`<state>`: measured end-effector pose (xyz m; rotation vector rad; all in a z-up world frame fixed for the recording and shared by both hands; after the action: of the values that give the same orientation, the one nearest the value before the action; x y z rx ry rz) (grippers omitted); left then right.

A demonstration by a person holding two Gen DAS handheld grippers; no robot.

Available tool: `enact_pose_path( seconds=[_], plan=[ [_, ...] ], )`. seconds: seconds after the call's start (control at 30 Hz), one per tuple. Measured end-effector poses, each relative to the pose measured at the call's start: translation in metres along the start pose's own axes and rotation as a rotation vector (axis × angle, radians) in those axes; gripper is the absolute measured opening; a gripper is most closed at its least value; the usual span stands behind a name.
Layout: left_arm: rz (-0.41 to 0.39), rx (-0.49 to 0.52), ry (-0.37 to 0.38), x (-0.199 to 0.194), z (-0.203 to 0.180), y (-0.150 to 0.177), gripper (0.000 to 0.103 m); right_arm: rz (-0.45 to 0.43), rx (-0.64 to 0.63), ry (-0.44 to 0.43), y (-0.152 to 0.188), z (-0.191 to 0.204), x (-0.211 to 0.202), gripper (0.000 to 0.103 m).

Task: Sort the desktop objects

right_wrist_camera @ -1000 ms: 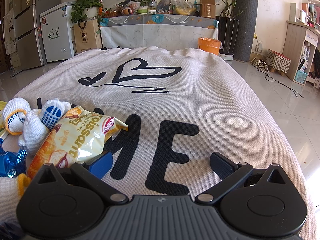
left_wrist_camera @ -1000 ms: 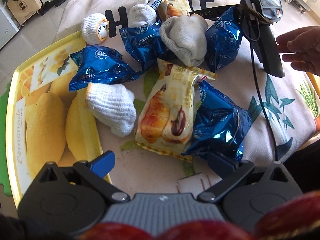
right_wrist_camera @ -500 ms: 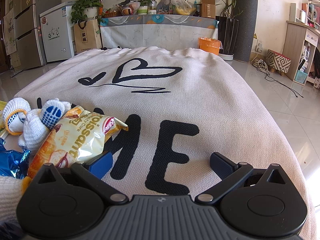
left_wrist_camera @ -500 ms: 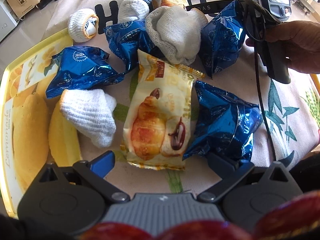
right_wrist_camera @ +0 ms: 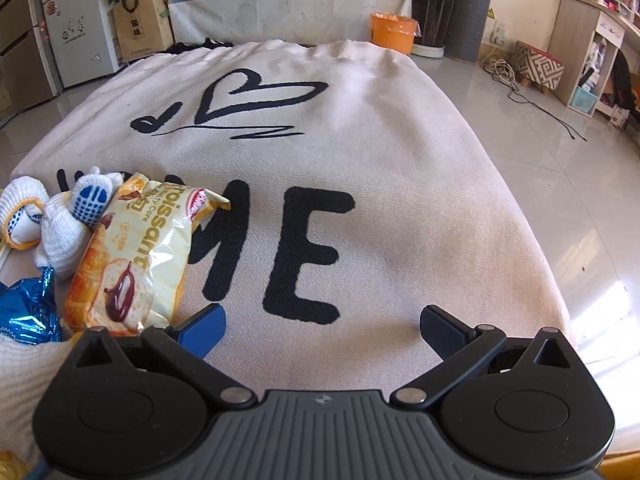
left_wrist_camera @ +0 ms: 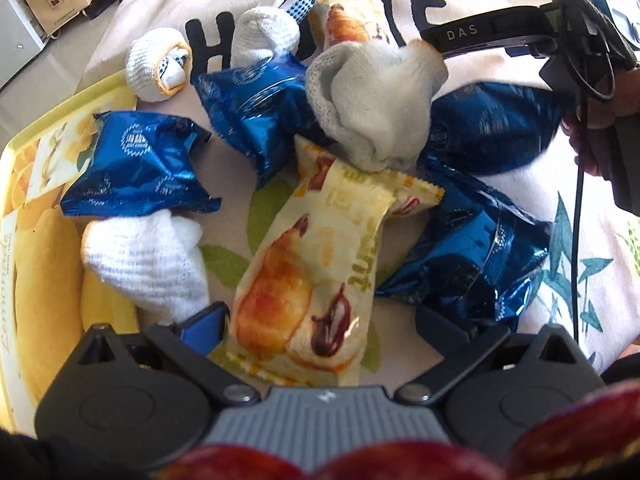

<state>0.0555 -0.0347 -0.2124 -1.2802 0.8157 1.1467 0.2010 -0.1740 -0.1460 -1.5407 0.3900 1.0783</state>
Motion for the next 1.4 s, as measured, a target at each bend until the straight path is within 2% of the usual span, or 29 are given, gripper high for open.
enact_pose_path(
  seconds=[0.23,0.4,0.53,0.73,0.87,1.1,1.23,1.4],
  plan=[
    [-0.048,-0.006,0.027,-0.006,-0.017,-0.017,0.103,-0.027,0.139,0.110,-0.004,-0.028,-0.048,0.103],
    [-0.110,0.025,0.037,-0.021,-0.023,-0.021,0.103,-0.029,0.154,0.154,-0.006,-0.026,-0.079,0.103],
    [-0.164,0.018,0.046,-0.038,-0.017,-0.019,0.103,-0.039,0.176,0.119,-0.011,-0.015,-0.107,0.103],
    [-0.248,-0.066,0.069,-0.055,0.009,-0.028,0.103,-0.038,0.196,0.092,0.000,0.011,-0.139,0.103],
    [-0.286,-0.116,0.053,-0.067,0.036,-0.031,0.103,-0.036,0.244,0.034,0.013,0.028,-0.149,0.103],
    [-0.283,-0.213,-0.012,-0.072,0.079,-0.027,0.103,0.038,0.243,-0.015,0.049,0.058,-0.137,0.103],
    [-0.273,-0.336,-0.047,-0.068,0.116,-0.029,0.103,0.065,0.239,-0.032,0.059,0.067,-0.130,0.103],
    [-0.240,-0.493,-0.103,-0.056,0.158,-0.032,0.103,0.072,0.228,-0.097,0.066,0.083,-0.126,0.103]
  ],
)
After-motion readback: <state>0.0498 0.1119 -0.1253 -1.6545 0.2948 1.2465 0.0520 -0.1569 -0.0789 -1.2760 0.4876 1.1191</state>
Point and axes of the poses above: each gripper's, at about its wrist camera, not at the fingertips, and x roughly the way its jaws point, z to its left, y to its underside, the point moved 9 cm from there along x, roughly the way its jaws point, and after that the axes turned 9 degrees about -y, right-handed, at the moved point
